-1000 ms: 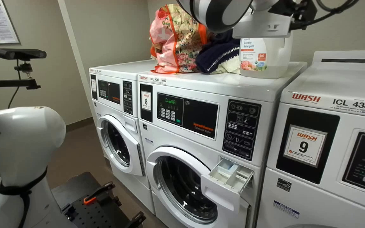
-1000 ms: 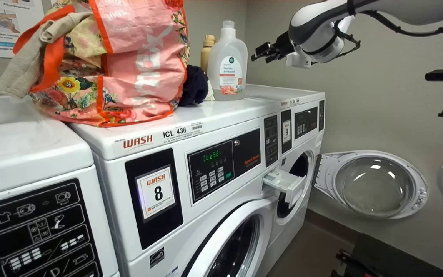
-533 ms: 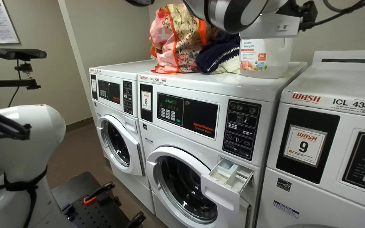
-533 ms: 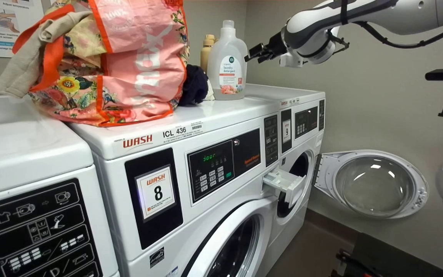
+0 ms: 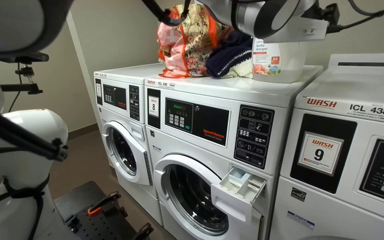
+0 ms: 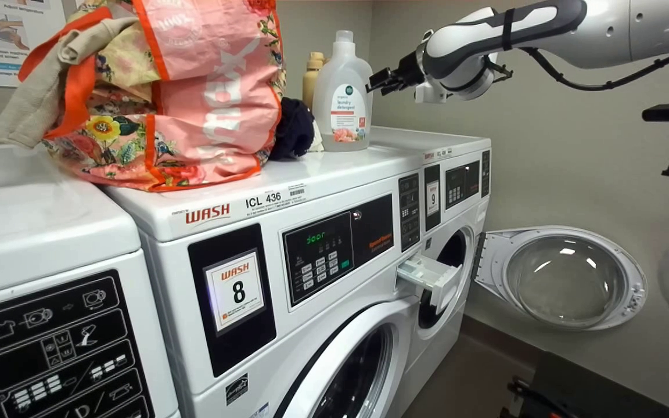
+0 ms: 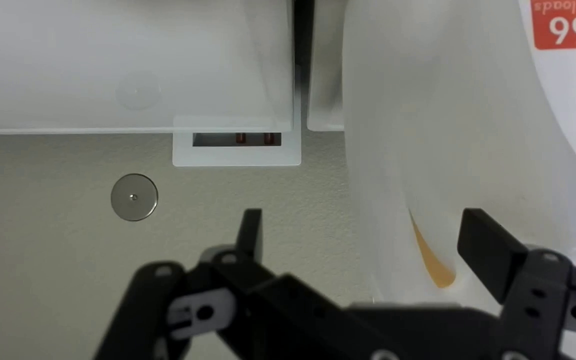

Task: Move the bottle to the left on the washing machine

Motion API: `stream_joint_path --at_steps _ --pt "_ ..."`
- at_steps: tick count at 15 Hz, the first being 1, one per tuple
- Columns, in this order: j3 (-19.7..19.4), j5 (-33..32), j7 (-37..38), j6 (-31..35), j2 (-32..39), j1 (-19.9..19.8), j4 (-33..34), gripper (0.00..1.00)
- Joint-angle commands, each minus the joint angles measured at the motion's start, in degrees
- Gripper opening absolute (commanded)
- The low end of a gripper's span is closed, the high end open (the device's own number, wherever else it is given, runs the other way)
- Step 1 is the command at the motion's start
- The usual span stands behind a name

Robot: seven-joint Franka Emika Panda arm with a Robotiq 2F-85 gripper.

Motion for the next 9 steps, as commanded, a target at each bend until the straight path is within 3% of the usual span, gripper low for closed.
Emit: stream_joint_path --at_steps 1,6,7,8,9 --pt "-1.5 -2.5 1.1 -2.5 -2.5 3.5 4.5 1.0" --pt "-2.3 -3.9 1.2 -2.9 -5.0 5.8 7.2 1.0" --pt "-2.1 -4.0 1.0 -3.2 -5.5 5.9 7.6 0.75" --pt "-2.2 -4.2 1.0 -3.4 -5.8 6.2 7.9 0.74" --pt "-2.0 -4.4 0.9 -3.6 -6.2 6.3 8.2 0.65"
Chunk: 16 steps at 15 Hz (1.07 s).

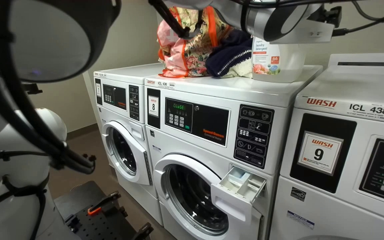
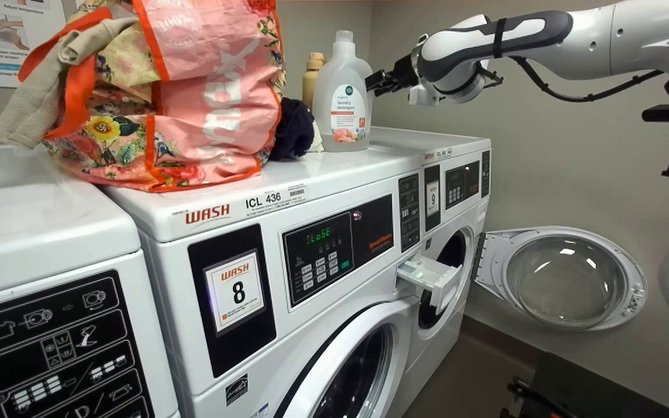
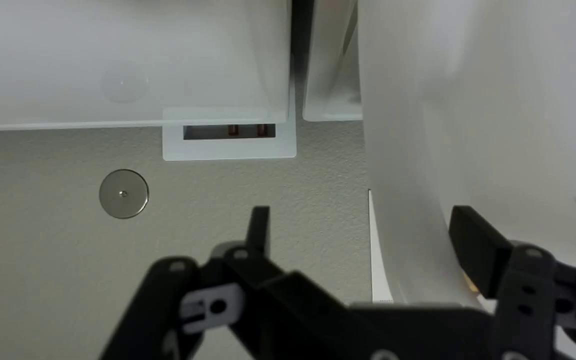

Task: Move the bottle to the left on the washing machine

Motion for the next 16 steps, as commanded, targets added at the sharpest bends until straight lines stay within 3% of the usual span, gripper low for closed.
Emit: stream_joint_path --at_steps 1,8,16 --pt "-0.2 -1.9 0.9 -2.3 -1.5 1.6 2.9 0.58" --pt "0.9 -2.4 0.6 -2.0 -2.4 1.2 2.6 0.05" --pt "1.9 -1.5 3.6 -0.4 0.0 -1.9 0.4 0.06"
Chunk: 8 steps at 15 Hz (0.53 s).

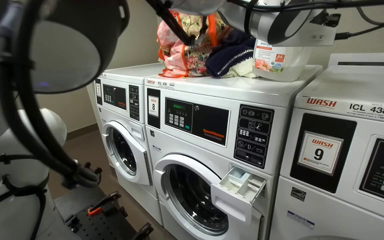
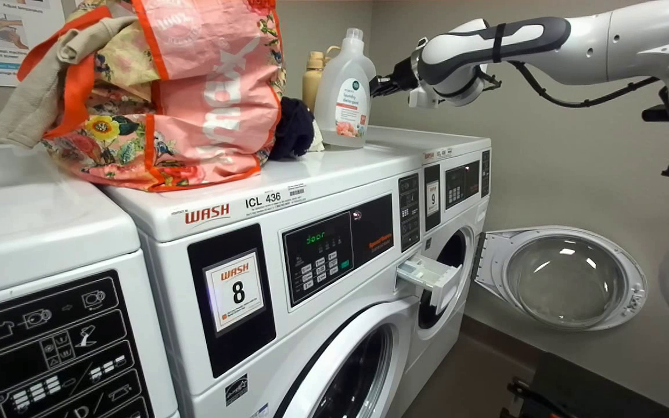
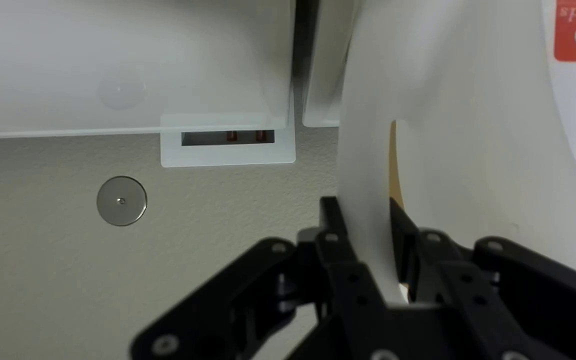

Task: Move the bottle to the left on the washing machine

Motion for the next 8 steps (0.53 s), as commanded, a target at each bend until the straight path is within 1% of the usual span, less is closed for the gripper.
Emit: stream_joint_path --at_steps 1,4,8 --pt "1.8 0.3 4.1 0.6 2.7 -2.7 -0.8 0.06" --pt "2.9 0.9 6.0 1.0 4.8 -5.3 -2.2 0.06" --pt "6.5 2.0 8.8 1.0 7.7 -10.5 -4.8 0.06"
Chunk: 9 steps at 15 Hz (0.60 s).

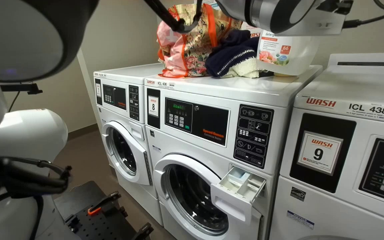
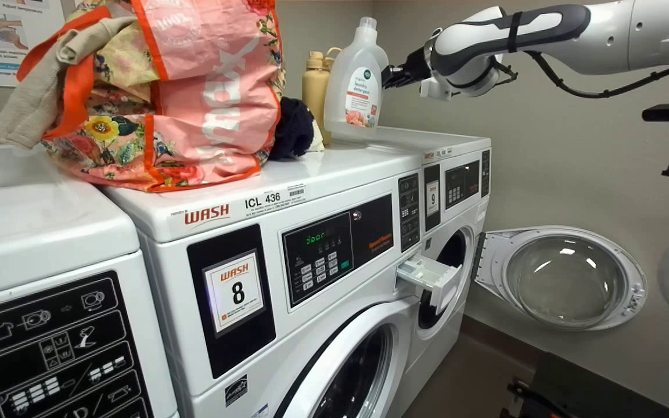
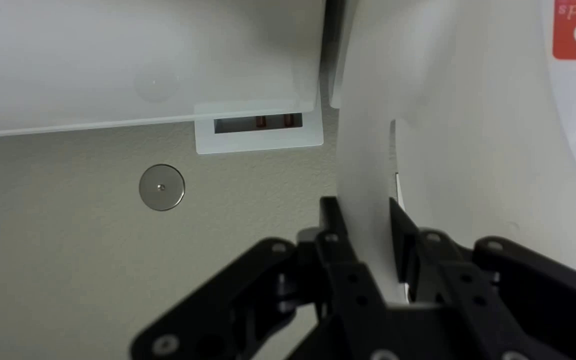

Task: Move the bottle to the left on the washing machine

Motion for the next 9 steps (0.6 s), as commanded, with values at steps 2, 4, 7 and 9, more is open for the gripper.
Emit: stream_joint_path --at_steps 2,4,7,9 --pt "6.2 2.5 5.9 0.7 7.0 -8.3 -5.2 0.06" --pt "9.5 3.2 6.4 0.5 8.5 -11.9 -7.3 0.06" --pt "15.5 4.7 6.3 -0.2 10.4 -17.9 -10.7 0.06" --pt "20.0 5.9 5.8 -0.7 11.3 -22.4 -12.9 0.06"
